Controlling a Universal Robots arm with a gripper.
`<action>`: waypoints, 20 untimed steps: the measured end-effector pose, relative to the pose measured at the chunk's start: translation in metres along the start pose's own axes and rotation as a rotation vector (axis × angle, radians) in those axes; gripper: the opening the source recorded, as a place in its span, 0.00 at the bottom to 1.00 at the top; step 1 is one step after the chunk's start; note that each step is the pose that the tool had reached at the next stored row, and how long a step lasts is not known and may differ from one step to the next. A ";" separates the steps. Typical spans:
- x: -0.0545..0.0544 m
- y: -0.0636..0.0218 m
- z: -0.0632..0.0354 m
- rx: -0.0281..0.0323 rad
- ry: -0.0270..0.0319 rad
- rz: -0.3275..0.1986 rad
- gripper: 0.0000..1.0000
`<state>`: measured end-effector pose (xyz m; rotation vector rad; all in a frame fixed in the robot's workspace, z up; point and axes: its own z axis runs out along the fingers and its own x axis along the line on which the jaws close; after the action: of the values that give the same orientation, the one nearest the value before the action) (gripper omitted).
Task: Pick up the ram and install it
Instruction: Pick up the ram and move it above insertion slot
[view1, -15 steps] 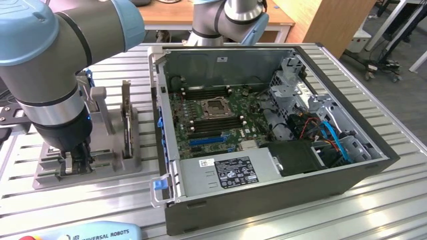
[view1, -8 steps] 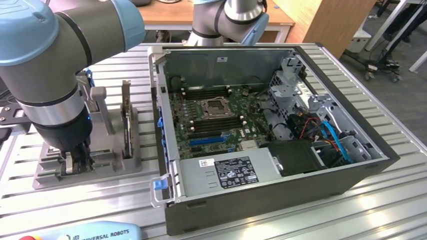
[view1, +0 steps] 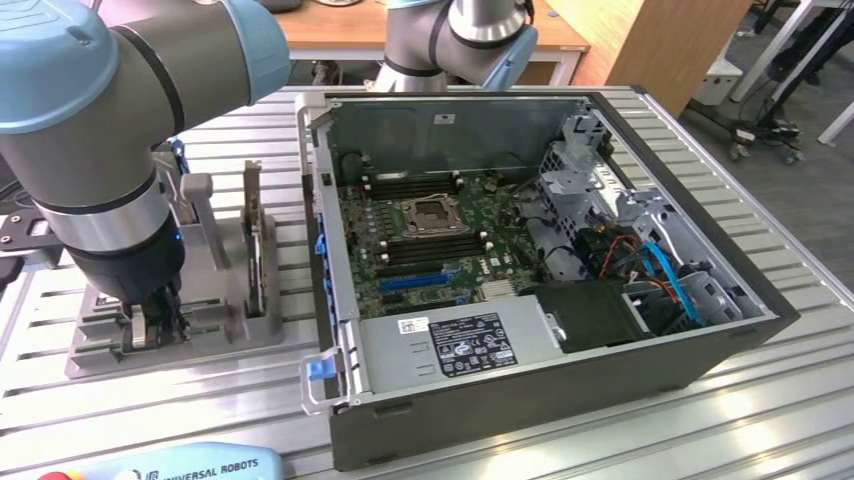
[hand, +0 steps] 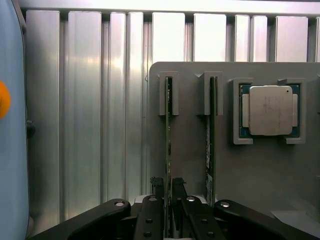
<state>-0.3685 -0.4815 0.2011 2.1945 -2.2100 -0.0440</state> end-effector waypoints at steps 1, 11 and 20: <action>0.000 0.0000 0.0000 0.0000 0.0000 0.000 0.21; 0.000 -0.0002 0.0009 0.0003 -0.0022 0.000 0.21; -0.001 0.0000 0.0008 0.0001 -0.0020 0.000 0.21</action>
<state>-0.3685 -0.4805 0.2003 2.1955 -2.2110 -0.0461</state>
